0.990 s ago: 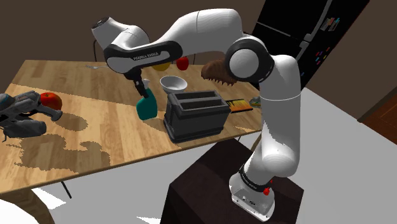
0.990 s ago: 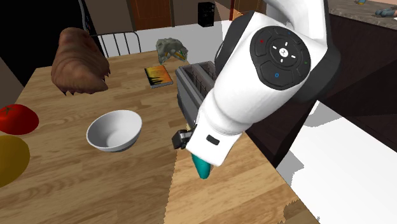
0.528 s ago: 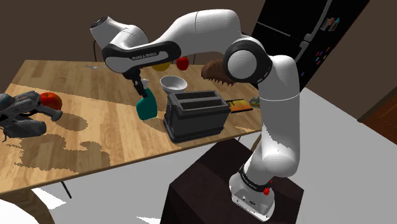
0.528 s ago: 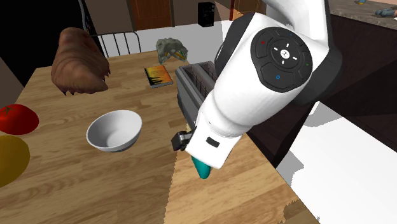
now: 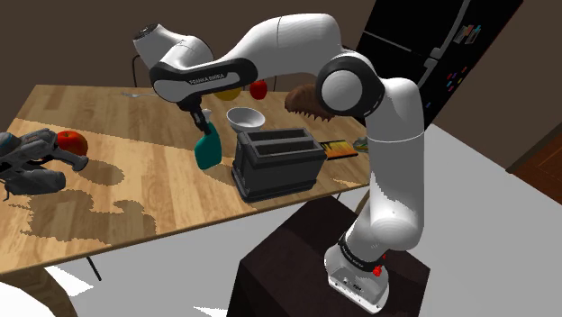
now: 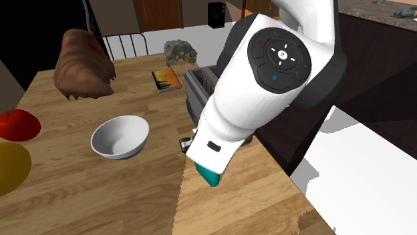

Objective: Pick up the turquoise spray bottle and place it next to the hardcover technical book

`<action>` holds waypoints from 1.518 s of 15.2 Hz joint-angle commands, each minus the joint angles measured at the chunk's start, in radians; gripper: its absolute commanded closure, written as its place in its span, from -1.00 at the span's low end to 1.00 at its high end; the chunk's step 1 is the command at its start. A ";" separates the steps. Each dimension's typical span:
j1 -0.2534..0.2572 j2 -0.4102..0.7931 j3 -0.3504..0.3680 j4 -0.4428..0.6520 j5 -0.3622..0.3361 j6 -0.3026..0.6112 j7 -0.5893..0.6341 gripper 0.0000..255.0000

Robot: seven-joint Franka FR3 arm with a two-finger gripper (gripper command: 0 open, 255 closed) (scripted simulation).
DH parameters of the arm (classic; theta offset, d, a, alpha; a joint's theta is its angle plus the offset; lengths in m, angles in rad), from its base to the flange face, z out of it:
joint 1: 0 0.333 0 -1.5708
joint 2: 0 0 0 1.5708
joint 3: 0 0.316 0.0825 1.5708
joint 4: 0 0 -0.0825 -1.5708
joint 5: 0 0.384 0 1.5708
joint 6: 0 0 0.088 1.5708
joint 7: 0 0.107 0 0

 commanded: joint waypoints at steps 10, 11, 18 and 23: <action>0.020 0.030 0.006 0.000 0.021 -0.090 -0.012 1.00; 0.020 0.025 0.007 0.006 0.021 -0.100 -0.016 1.00; 0.024 -0.001 0.009 0.057 0.026 -0.172 -0.045 1.00; -0.027 -0.158 0.002 -0.128 0.031 -0.125 -0.080 1.00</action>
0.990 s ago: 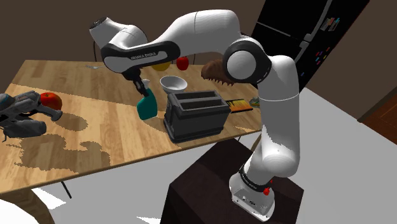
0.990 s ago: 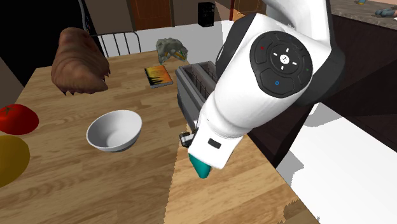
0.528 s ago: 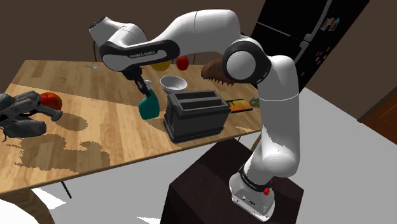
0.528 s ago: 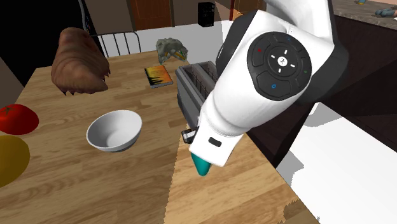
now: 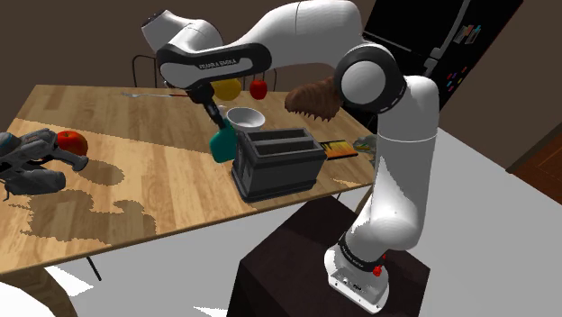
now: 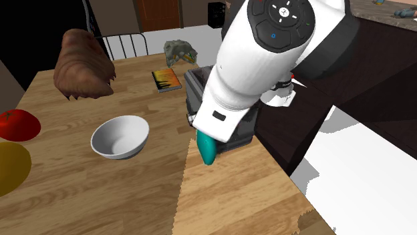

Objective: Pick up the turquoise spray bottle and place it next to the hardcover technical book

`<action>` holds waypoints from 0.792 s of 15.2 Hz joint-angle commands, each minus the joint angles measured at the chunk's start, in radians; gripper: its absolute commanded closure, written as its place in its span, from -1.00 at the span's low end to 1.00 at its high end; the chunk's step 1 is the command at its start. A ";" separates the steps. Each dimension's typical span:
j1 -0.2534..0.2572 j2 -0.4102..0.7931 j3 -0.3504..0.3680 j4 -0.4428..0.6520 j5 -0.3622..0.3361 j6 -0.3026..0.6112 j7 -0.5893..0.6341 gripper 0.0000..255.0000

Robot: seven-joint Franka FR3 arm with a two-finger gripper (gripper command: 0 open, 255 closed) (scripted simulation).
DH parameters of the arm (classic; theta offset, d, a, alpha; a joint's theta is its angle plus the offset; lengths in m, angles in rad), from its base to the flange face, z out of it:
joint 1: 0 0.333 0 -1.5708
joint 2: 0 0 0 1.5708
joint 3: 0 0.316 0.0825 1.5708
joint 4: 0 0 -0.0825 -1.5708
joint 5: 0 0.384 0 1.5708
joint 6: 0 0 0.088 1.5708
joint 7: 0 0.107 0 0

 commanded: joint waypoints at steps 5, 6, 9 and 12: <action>-0.068 -0.216 -0.021 -0.245 0.003 0.062 -0.065 1.00; -0.078 -0.248 -0.027 -0.277 0.003 0.069 -0.079 1.00; -0.108 -0.341 -0.046 -0.365 -0.001 0.085 -0.125 1.00; -0.135 -0.429 -0.069 -0.440 -0.008 0.097 -0.175 1.00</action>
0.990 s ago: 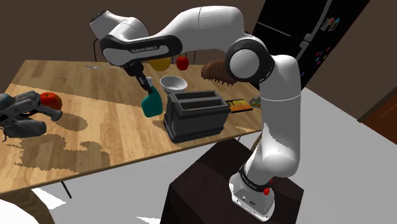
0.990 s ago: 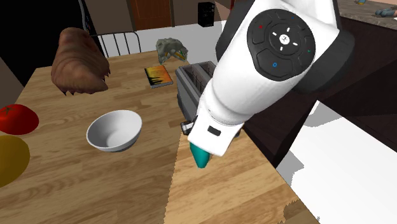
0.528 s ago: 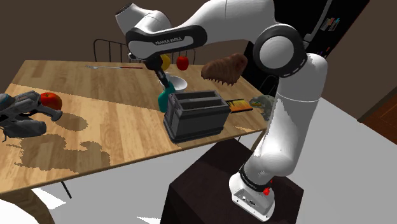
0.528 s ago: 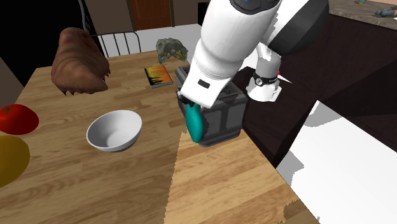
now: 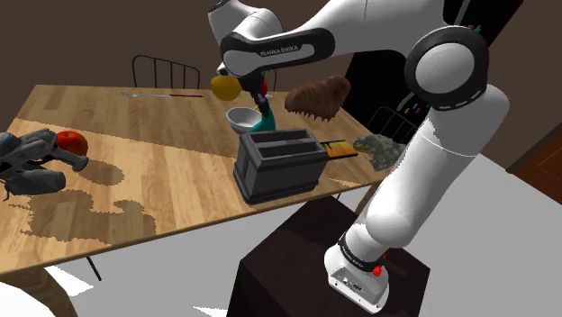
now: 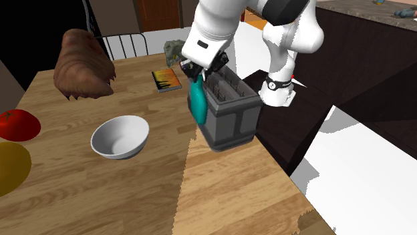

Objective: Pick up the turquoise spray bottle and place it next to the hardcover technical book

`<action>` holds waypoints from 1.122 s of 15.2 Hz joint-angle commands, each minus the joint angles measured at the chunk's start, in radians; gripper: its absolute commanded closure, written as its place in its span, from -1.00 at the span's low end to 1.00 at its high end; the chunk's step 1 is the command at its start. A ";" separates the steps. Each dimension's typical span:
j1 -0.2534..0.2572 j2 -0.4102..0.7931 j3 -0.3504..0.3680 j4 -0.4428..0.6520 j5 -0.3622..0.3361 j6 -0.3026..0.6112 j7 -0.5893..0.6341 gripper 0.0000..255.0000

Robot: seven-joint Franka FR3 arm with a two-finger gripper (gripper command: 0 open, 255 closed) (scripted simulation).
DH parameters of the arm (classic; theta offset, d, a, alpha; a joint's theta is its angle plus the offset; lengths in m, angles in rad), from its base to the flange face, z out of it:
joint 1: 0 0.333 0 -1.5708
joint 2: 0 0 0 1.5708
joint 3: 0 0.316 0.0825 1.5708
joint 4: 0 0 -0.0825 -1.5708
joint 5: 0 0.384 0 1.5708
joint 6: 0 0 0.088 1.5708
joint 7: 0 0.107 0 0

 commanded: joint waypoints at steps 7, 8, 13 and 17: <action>-0.067 -0.224 -0.074 -0.170 -0.032 0.012 -0.145 1.00; -0.075 -0.248 -0.085 -0.185 -0.039 0.012 -0.165 1.00; -0.118 -0.356 -0.144 -0.239 -0.076 0.009 -0.269 1.00; -0.152 -0.428 -0.195 -0.262 -0.110 0.006 -0.357 1.00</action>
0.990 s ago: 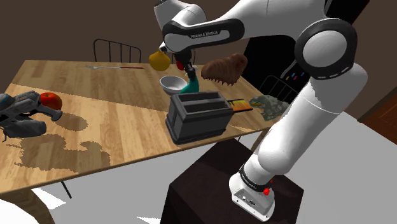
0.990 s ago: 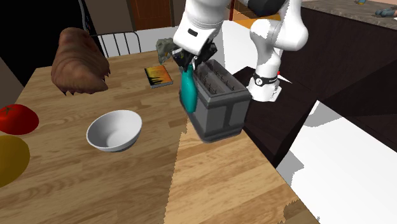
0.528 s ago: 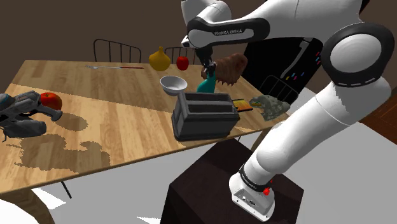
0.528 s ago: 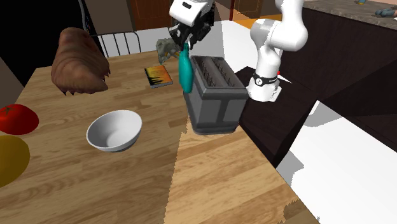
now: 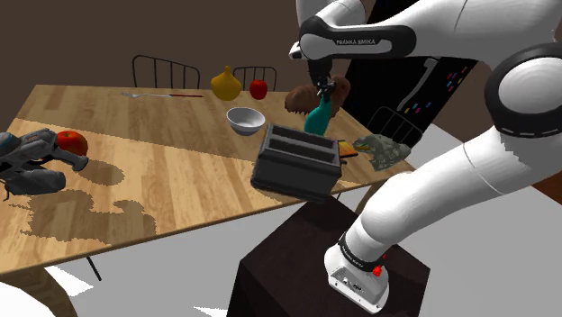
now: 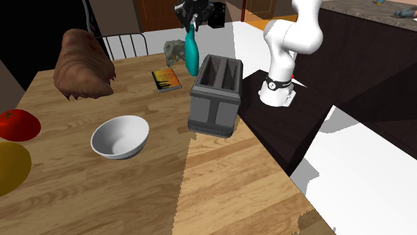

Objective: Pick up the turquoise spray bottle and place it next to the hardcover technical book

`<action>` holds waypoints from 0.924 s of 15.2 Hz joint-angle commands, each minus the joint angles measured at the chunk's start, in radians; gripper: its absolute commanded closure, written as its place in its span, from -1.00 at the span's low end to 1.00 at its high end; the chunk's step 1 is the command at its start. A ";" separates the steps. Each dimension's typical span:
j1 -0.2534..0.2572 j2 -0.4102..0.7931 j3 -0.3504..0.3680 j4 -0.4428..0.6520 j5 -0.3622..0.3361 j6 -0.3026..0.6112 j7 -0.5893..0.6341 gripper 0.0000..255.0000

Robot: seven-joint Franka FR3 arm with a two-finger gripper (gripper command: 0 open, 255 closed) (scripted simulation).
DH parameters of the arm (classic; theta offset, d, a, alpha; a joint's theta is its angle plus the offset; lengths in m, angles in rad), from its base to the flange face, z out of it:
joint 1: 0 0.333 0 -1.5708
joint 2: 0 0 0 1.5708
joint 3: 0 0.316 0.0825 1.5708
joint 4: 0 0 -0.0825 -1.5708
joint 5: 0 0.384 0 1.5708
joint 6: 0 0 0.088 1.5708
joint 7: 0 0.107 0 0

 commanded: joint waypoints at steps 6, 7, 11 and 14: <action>-0.060 -0.098 -0.096 -0.004 -0.064 -0.007 -0.164 1.00; -0.069 -0.108 -0.110 -0.001 -0.074 -0.007 -0.187 1.00; -0.101 -0.137 -0.171 0.025 -0.109 -0.005 -0.284 1.00; -0.116 -0.147 -0.205 0.030 -0.127 0.009 -0.328 1.00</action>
